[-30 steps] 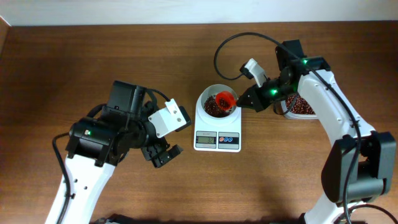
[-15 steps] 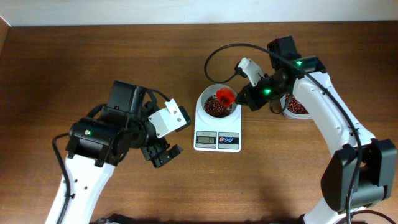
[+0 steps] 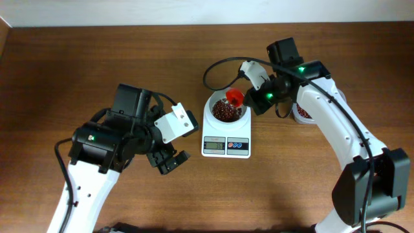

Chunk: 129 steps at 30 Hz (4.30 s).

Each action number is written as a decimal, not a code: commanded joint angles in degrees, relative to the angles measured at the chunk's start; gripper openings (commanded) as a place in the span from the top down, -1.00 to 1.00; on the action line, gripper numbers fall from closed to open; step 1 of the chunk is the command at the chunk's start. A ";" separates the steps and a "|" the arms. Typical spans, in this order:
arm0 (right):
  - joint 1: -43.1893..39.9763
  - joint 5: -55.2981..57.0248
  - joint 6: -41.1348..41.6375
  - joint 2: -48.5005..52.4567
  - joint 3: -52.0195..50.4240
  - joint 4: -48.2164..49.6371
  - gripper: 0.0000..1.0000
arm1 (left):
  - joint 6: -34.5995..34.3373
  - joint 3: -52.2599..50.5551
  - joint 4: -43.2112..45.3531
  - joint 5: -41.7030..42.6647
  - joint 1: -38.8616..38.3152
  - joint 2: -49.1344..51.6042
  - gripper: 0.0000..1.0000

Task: Scoop and weigh 50g on scale
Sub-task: 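Tilt the scoop with the right gripper to pour beans into the bowl, then return the scoop to the tub and scoop more red beans, then carry the filled scoop over the white bowl on the scale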

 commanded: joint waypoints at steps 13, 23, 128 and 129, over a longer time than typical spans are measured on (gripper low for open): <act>3.06 5.01 0.70 -2.89 2.14 -0.26 0.92 | 0.50 0.87 -0.04 0.79 0.24 0.04 -0.98; 6.10 12.39 0.55 -2.82 3.67 -2.05 0.92 | 0.50 0.87 -0.04 0.79 0.24 0.04 -0.98; -12.92 -31.32 11.61 -1.75 -10.10 2.29 0.92 | 0.50 0.87 -0.04 0.79 0.24 0.04 -0.98; -11.02 -25.18 11.61 -1.75 -10.10 3.54 0.92 | 0.50 0.87 -0.04 0.79 0.24 0.04 -0.98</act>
